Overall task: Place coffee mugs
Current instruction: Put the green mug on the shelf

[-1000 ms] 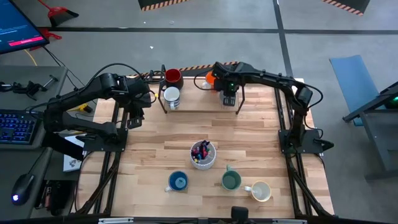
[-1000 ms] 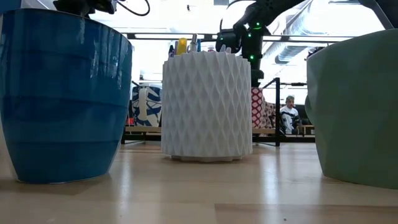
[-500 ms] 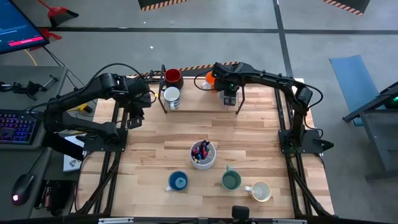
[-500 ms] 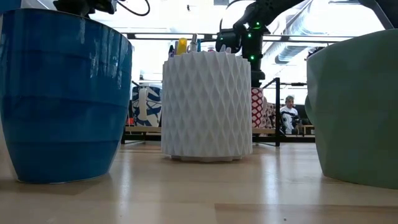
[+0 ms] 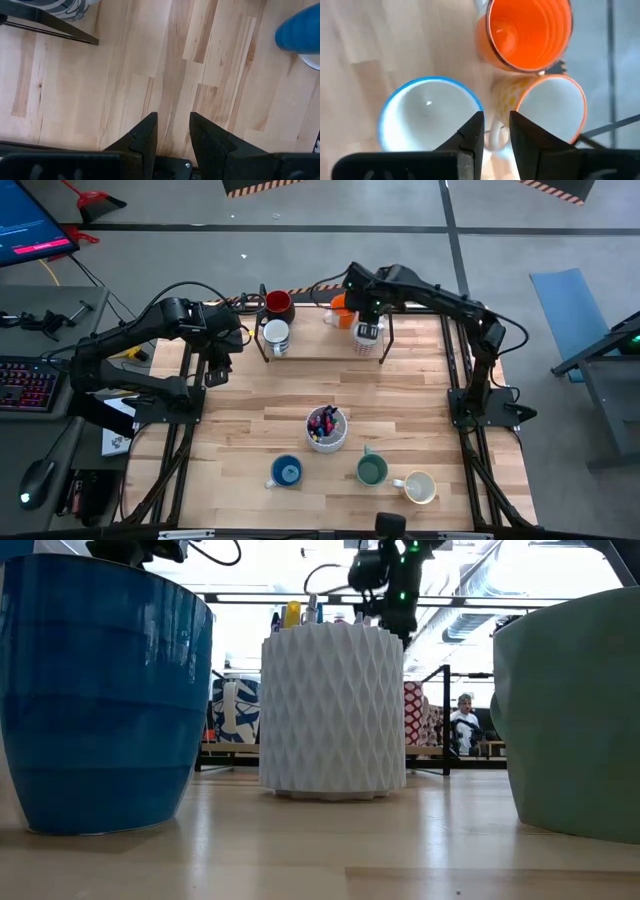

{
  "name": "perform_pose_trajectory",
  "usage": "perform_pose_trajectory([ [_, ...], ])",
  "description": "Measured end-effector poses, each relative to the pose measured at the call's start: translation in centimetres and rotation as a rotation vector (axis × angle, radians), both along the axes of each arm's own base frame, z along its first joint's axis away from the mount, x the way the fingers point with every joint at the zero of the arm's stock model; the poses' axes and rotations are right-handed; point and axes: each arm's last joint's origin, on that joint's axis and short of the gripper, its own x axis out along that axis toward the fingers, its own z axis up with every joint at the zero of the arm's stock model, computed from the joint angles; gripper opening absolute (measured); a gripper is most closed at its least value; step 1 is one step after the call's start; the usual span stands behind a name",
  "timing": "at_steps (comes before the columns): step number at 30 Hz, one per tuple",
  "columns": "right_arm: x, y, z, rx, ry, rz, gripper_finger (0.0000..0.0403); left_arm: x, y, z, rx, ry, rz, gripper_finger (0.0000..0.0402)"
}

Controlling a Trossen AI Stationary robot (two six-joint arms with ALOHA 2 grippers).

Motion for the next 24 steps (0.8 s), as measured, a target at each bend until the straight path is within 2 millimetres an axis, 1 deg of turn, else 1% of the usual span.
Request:
perform_pose_trajectory([
  [3, -0.5, 0.5, 2.1, 0.073, -0.043, -0.025, 0.0069, 0.0, 0.0, 0.0, 0.0, 0.0, 0.0, 0.0104],
  [5, -0.8, 1.1, 3.3, 0.154, -0.078, -0.041, 0.0069, 0.0, 0.0, 0.0, 0.0, 0.0, 0.0, 0.0104],
  [9, -1.4, 3.0, 5.1, 0.328, -0.092, -0.048, 0.0069, 0.0, 0.0, 0.0, 0.0, 0.0, 0.0, 0.0104],
  [12, -1.1, 4.6, 5.8, 0.402, -0.135, -0.05, 0.0069, 0.0, 0.0, 0.0, 0.0, 0.0, 0.0, 0.0104],
  [14, -1.2, 6.0, 6.4, 0.45, -0.154, -0.02, 0.0069, 0.0, 0.0, 0.0, 0.0, 0.001, 0.002, 0.0104],
  [16, -1.3, 7.5, 7.1, 0.474, -0.177, 0.024, 0.0069, 0.0, 0.0, 0.0, -0.005, 0.002, 0.016, 0.0104],
  [19, -1.5, 9.8, 7.4, 0.48, -0.167, 0.089, 0.0069, -0.1, 0.0, 0.0, -0.017, 0.014, 0.048, 0.0104],
  [23, -3.1, 13.2, 7.2, 0.488, -0.122, 0.179, 0.0069, -0.6, -0.2, -0.1, -0.039, 0.056, 0.075, 0.0104],
  [24, -3.7, 13.9, 6.8, 0.484, -0.099, 0.193, 0.0069, -0.8, -0.3, 0.0, -0.04, 0.058, 0.079, 0.0104],
])
